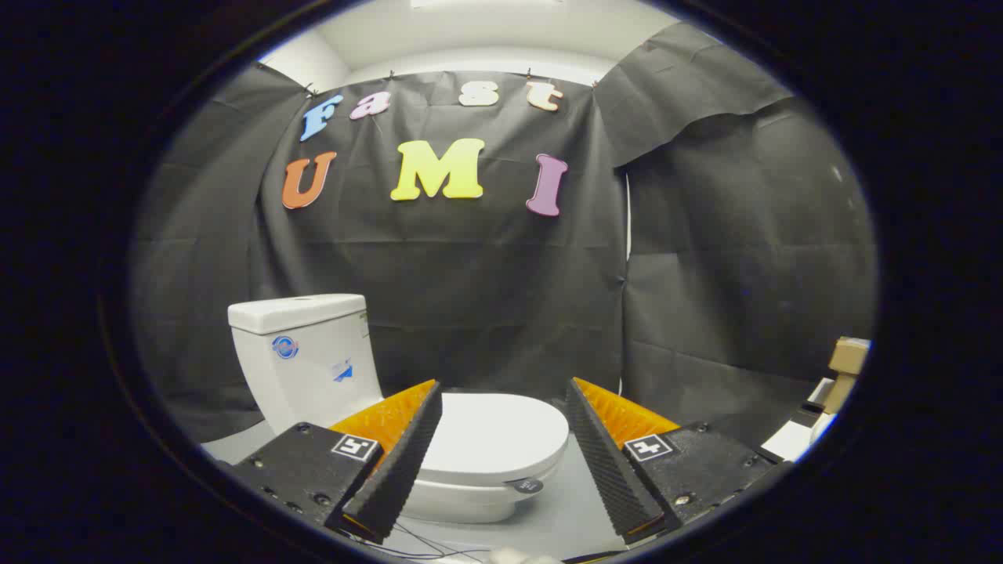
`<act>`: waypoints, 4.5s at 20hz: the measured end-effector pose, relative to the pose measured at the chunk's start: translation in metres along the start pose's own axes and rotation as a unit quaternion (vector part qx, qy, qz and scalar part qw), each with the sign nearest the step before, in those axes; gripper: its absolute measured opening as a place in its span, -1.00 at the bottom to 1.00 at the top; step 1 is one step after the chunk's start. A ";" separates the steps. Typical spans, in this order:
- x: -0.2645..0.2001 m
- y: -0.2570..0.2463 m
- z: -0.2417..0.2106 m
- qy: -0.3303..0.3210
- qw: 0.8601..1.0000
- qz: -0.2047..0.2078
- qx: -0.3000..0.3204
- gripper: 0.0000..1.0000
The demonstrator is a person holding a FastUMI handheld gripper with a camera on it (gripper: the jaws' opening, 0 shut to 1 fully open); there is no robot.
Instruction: Open the toilet lid.
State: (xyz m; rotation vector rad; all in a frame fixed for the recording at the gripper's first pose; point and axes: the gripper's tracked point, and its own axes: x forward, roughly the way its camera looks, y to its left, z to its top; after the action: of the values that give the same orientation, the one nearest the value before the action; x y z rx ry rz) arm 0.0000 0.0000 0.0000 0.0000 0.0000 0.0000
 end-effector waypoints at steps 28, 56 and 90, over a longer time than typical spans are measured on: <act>0.075 -0.031 -0.018 0.048 0.998 0.011 0.039 0.98; 0.136 -0.073 -0.263 0.319 0.839 0.032 0.439 0.64; 0.149 -0.045 -0.262 0.348 0.733 0.064 0.581 -0.82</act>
State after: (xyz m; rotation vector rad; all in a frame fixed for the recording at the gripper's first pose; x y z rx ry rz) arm 0.1490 -0.0447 -0.2623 1.2771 0.7664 0.1398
